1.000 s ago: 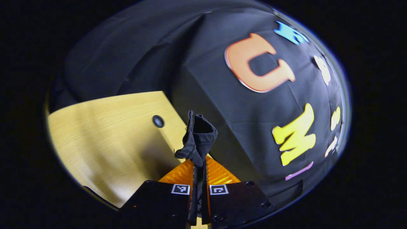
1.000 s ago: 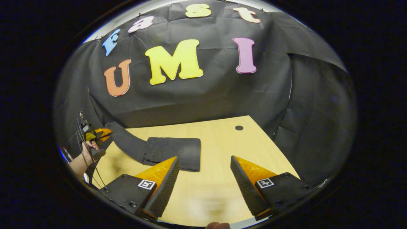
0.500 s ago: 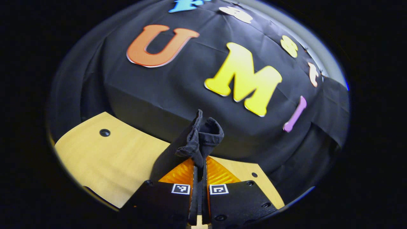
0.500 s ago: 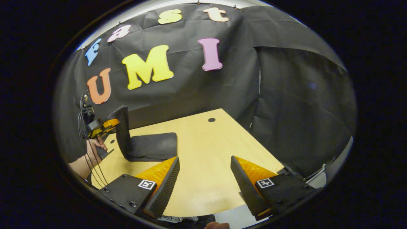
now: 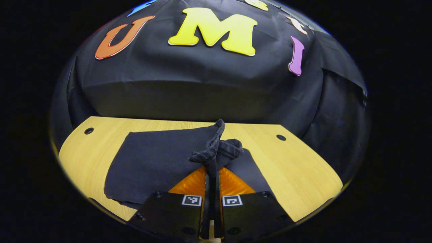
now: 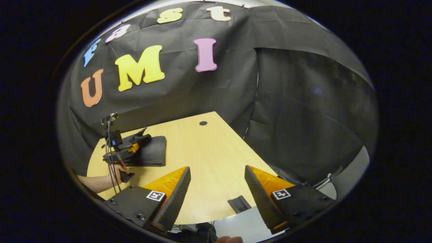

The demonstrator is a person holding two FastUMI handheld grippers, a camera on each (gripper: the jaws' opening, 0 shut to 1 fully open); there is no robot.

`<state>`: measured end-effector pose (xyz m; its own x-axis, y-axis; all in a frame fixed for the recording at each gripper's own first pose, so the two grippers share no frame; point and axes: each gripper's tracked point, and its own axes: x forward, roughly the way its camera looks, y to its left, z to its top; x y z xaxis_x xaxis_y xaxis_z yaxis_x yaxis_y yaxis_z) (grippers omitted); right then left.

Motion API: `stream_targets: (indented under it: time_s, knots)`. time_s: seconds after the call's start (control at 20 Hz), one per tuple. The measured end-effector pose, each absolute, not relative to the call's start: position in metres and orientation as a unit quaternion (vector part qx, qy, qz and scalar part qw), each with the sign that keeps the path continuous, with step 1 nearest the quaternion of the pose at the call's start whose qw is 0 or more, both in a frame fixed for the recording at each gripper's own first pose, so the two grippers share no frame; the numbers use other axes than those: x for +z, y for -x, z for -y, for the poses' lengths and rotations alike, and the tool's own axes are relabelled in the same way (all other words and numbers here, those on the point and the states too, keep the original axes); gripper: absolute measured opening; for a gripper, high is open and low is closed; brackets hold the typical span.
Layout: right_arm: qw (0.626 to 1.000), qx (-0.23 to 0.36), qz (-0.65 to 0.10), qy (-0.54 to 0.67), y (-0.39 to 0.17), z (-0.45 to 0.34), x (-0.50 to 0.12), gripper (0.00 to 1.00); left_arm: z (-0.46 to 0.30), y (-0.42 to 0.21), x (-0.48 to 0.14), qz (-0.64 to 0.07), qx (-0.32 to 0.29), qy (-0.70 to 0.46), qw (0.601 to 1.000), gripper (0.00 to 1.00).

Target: Grasp the waist and the cuffs of the jeans and fold them to make the two legs overlap; first hold the waist and fold one-third of the jeans toward the cuffs, then hold the cuffs and fold the remaining one-third in the same direction to finish folding.

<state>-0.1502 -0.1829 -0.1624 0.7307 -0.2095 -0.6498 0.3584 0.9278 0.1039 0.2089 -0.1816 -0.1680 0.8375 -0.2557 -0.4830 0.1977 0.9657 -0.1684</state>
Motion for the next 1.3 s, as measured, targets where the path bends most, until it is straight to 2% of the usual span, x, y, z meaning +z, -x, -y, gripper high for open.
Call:
stream_targets:
  time_s: [0.15, 0.2, 0.25, 0.3, 0.35, 0.4, 0.45, 0.5, 0.55, 0.6, 0.7, 0.75, 0.8, 0.9, 0.95, 1.0, 1.05, 1.2, 1.25, 1.3]
  knots:
    - [0.925, -0.136, -0.338, -0.111, 0.137, 0.176, -0.165, 0.94, 0.186, -0.208, -0.181, -0.268, -0.115, 0.072, 0.954, 0.11]
    - [0.926, -0.13, -0.339, -0.108, 0.133, 0.174, -0.165, 0.99, 0.186, -0.207, -0.184, -0.271, -0.108, 0.073, 0.954, 0.0]
    - [0.926, -0.124, -0.34, -0.106, 0.128, 0.171, -0.167, 0.99, 0.188, -0.208, -0.185, -0.271, -0.107, 0.074, 0.954, 0.19]
    - [0.927, -0.118, -0.341, -0.103, 0.125, 0.168, -0.166, 0.99, 0.192, -0.205, -0.185, -0.273, -0.108, 0.072, 0.953, 0.24]
    - [0.928, -0.111, -0.341, -0.102, 0.12, 0.166, -0.165, 0.94, 0.198, -0.205, -0.183, -0.273, -0.113, 0.067, 0.953, 0.41]
    - [0.929, -0.106, -0.341, -0.098, 0.116, 0.164, -0.164, 0.94, 0.203, -0.201, -0.179, -0.272, -0.121, 0.057, 0.953, 0.54]
    - [0.931, -0.098, -0.338, -0.093, 0.112, 0.16, -0.162, 1.0, 0.206, -0.198, -0.172, -0.267, -0.127, 0.047, 0.954, 0.67]
    - [0.935, -0.089, -0.333, -0.087, 0.106, 0.155, -0.159, 1.0, 0.208, -0.195, -0.164, -0.26, -0.131, 0.042, 0.956, 0.84]
    - [0.938, -0.081, -0.328, -0.082, 0.101, 0.151, -0.157, 0.94, 0.211, -0.191, -0.152, -0.254, -0.14, 0.045, 0.956, 0.86]
    - [0.941, -0.073, -0.321, -0.077, 0.096, 0.146, -0.154, 0.99, 0.211, -0.187, -0.139, -0.244, -0.146, 0.046, 0.958, 0.87]
    - [0.948, -0.052, -0.307, -0.07, 0.085, 0.131, -0.147, 0.99, 0.206, -0.181, -0.103, -0.211, -0.151, 0.04, 0.965, 0.86]
    - [0.951, -0.042, -0.298, -0.065, 0.079, 0.126, -0.143, 0.99, 0.202, -0.178, -0.081, -0.195, -0.153, 0.043, 0.968, 0.86]
    - [0.956, -0.031, -0.287, -0.061, 0.071, 0.117, -0.136, 0.94, 0.197, -0.174, -0.058, -0.18, -0.153, 0.046, 0.971, 0.86]
    - [0.966, -0.007, -0.254, -0.056, 0.05, 0.1, -0.115, 0.94, 0.182, -0.172, -0.008, -0.143, -0.152, 0.046, 0.977, 0.86]
    - [0.971, 0.005, -0.234, -0.053, 0.039, 0.09, -0.102, 0.99, 0.168, -0.167, 0.022, -0.121, -0.143, 0.036, 0.982, 0.92]
    - [0.975, 0.013, -0.215, -0.047, 0.027, 0.08, -0.09, 0.99, 0.153, -0.165, 0.044, -0.101, -0.132, 0.03, 0.986, 0.92]
    - [0.981, 0.021, -0.191, -0.04, 0.015, 0.07, -0.075, 1.0, 0.135, -0.163, 0.071, -0.083, -0.12, 0.032, 0.989, 1.0]
    - [0.99, 0.05, -0.124, -0.032, -0.014, 0.031, -0.03, 0.99, 0.094, -0.146, 0.131, -0.056, -0.075, 0.055, 0.994, 1.0]
    - [0.993, 0.048, -0.108, -0.03, -0.019, 0.024, -0.019, 1.0, 0.077, -0.142, 0.149, -0.044, -0.058, 0.052, 0.996, 1.0]
    - [0.995, 0.038, -0.091, -0.026, -0.024, 0.019, -0.009, 0.96, 0.059, -0.138, 0.164, -0.031, -0.041, 0.044, 0.998, 1.0]
